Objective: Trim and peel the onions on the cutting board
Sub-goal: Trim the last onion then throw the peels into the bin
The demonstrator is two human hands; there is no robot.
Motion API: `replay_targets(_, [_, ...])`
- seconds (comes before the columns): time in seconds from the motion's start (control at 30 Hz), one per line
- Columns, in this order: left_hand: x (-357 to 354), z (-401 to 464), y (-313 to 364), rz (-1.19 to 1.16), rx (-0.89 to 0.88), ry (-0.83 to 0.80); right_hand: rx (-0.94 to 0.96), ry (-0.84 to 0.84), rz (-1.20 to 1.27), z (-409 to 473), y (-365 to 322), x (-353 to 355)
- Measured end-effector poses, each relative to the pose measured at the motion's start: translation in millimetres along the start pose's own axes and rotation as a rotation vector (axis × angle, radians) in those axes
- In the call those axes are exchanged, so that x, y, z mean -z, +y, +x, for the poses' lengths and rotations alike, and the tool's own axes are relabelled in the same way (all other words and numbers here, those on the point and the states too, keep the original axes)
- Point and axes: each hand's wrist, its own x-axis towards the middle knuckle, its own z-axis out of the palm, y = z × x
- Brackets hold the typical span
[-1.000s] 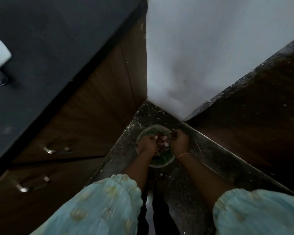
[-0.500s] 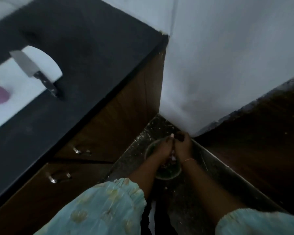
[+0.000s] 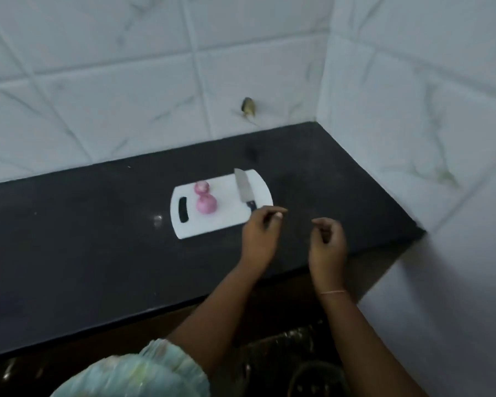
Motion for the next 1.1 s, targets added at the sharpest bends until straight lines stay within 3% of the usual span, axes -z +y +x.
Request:
replay_targets(0.17, [95.9,64.1,-45.3,0.111,0.114,0.284,0.151,-0.302,-0.155,20.2,-15.0,-96.3])
replay_targets(0.43, [181.7,99.1,-142.8,0.249,0.355,0.345,0.194,-0.523,-0.839,57.1,6.3,-184.4])
replay_targets(0.5, [199.7,103.7,-156.1,0.344,0.368,0.301,0.212,-0.528,-0.898,64.5,10.8,-188.9])
replay_targets(0.6, [209.2,115.5,-172.7,0.603,0.284,0.029,0.247,-0.496,-0.917,70.4,16.9,-196.9])
replay_targets(0.67, [208.1,118.7,-176.8,0.641,0.256,-0.046,0.246,-0.485,-0.923,72.3,18.4,-202.6])
replay_targets(0.9, [181.6,110.6,-175.5,0.952,0.170,0.018,0.240,-0.455,-0.949,69.1,15.3,-211.1])
replay_targets(1.1, [170.6,116.5,-166.6,1.068,0.229,0.030,0.266,-0.497,-0.910,75.3,18.8,-202.0])
